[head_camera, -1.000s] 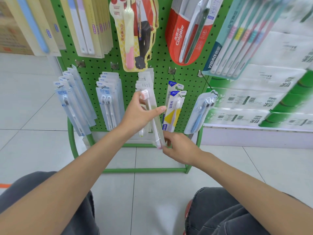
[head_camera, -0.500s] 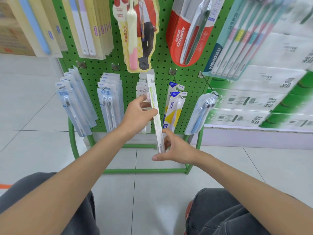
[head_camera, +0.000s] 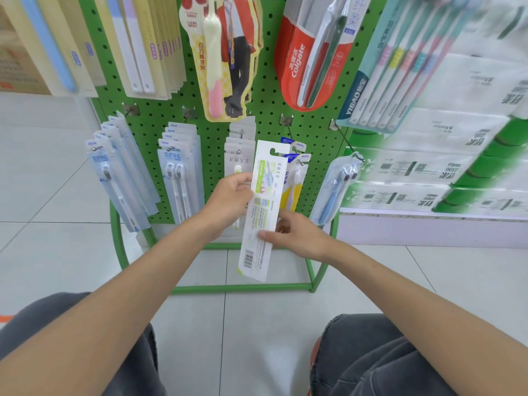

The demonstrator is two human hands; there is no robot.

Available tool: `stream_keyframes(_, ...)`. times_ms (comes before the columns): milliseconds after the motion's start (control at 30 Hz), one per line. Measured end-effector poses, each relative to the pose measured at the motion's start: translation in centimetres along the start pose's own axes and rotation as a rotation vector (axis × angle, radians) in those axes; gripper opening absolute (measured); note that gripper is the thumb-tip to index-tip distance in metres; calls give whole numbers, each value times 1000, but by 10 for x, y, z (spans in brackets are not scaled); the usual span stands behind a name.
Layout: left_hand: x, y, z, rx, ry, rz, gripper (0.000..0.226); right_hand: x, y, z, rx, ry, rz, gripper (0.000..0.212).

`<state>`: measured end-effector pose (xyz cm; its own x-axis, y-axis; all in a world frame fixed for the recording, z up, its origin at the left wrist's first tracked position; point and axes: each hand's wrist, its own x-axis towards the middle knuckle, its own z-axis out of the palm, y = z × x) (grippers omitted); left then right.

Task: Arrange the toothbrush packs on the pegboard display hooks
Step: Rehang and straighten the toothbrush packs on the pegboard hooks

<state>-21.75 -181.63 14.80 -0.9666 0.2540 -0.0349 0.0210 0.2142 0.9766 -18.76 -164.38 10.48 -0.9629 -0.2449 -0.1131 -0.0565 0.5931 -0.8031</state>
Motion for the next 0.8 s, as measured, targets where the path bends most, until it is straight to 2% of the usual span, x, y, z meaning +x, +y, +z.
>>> stream_keyframes(233,1,-3,7,32,-80,11,37,6,-36,-46,260,328,-46,13)
stream_keyframes(300,1,-5,8,29,-90,8,37,5,-40,-58,249,329,-49,8)
stream_keyframes(433,1,-6,8,22,-108,-6,37,9,-41,-73,258,342,-46,18)
stream_keyframes(800,1,-5,8,-37,-104,2,25,13,-47,-69,390,369,-39,17)
